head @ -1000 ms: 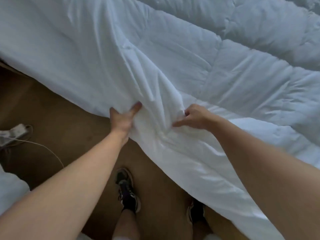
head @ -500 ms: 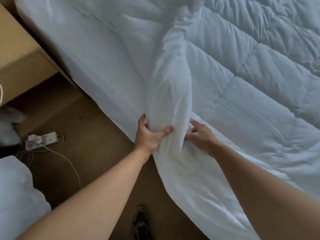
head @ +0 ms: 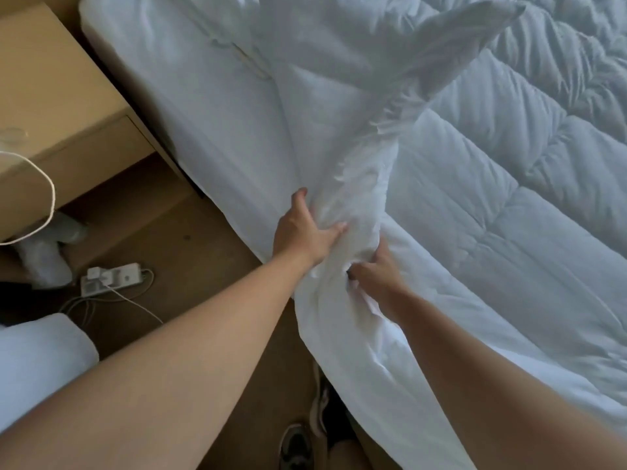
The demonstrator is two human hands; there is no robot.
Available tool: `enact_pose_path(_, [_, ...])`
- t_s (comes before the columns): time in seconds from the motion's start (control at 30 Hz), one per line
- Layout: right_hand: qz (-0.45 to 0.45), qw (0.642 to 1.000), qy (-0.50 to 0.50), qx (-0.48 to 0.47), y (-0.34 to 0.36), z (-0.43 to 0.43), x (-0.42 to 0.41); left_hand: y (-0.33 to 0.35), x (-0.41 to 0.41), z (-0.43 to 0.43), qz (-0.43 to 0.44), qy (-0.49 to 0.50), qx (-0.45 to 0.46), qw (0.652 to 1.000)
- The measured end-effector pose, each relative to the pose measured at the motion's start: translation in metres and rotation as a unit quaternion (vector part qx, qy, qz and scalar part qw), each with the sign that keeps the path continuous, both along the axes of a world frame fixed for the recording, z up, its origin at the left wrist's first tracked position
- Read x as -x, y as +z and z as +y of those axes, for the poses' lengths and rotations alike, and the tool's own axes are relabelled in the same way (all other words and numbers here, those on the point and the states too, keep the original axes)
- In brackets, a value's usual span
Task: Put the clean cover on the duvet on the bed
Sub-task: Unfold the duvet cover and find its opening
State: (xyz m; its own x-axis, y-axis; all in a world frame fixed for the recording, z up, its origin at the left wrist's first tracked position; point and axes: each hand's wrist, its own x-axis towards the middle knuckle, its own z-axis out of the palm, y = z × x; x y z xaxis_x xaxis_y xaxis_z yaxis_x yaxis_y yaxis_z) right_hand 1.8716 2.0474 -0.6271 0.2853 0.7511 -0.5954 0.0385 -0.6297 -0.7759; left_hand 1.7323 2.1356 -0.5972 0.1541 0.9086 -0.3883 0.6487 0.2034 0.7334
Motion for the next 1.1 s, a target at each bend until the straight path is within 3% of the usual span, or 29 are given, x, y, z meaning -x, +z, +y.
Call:
enact_pose_path(0.13, [0.039,0.999,-0.006,-0.036,0.004,0.041,-0.007,-0.014,0.016,0.031,0.151,-0.046,0.022,0.987])
enact_pose_path(0.23, [0.069,0.99,-0.102,-0.072,0.018,0.107,-0.011,-0.02,0.055,0.042,0.237,-0.098,0.175,0.951])
enact_pose_path(0.3, [0.017,0.986,-0.142,-0.088,0.033,0.166,-0.011,-0.006,0.068,0.07,0.2,-0.147,0.291,0.924])
enact_pose_path(0.37, [-0.035,0.983,-0.159,-0.083,0.043,0.216,-0.004,0.024,0.066,0.115,0.09,-0.145,0.323,0.931])
enact_pose_path(0.43, [-0.067,0.987,-0.111,-0.097,0.045,0.253,0.014,0.065,0.059,0.174,-0.038,-0.084,0.263,0.96])
enact_pose_path(0.5, [-0.078,0.993,-0.011,-0.092,0.039,0.28,0.043,0.095,0.049,0.236,-0.085,0.008,0.107,0.991])
enact_pose_path(0.57, [-0.083,0.984,0.128,-0.094,0.026,0.293,0.083,0.112,0.04,0.282,0.018,0.027,-0.094,0.995])
enact_pose_path(0.63, [-0.089,0.96,0.248,-0.095,0.019,0.295,0.122,0.11,0.038,0.3,0.157,0.022,-0.287,0.945])
enact_pose_path(0.73, [-0.132,0.925,0.338,-0.114,0.013,0.305,0.147,0.091,0.048,0.309,0.257,-0.027,-0.351,0.9])
enact_pose_path(0.8, [-0.152,0.901,0.39,-0.116,0.013,0.313,0.151,0.074,0.062,0.322,0.347,-0.107,-0.329,0.872])
enact_pose_path(0.87, [-0.158,0.887,0.414,-0.132,0.017,0.324,0.154,0.062,0.078,0.347,0.422,-0.156,-0.25,0.857])
enact_pose_path(0.97, [-0.081,0.896,0.423,-0.114,0.029,0.354,0.155,0.056,0.095,0.406,0.482,-0.164,0.007,0.86])
enact_pose_path(1.03, [0.039,0.929,0.36,-0.074,0.041,0.385,0.154,0.056,0.101,0.455,0.421,-0.166,0.133,0.882])
enact_pose_path(1.1, [0.024,0.969,0.219,-0.108,0.051,0.429,0.143,0.049,0.098,0.498,0.31,-0.152,0.135,0.929])
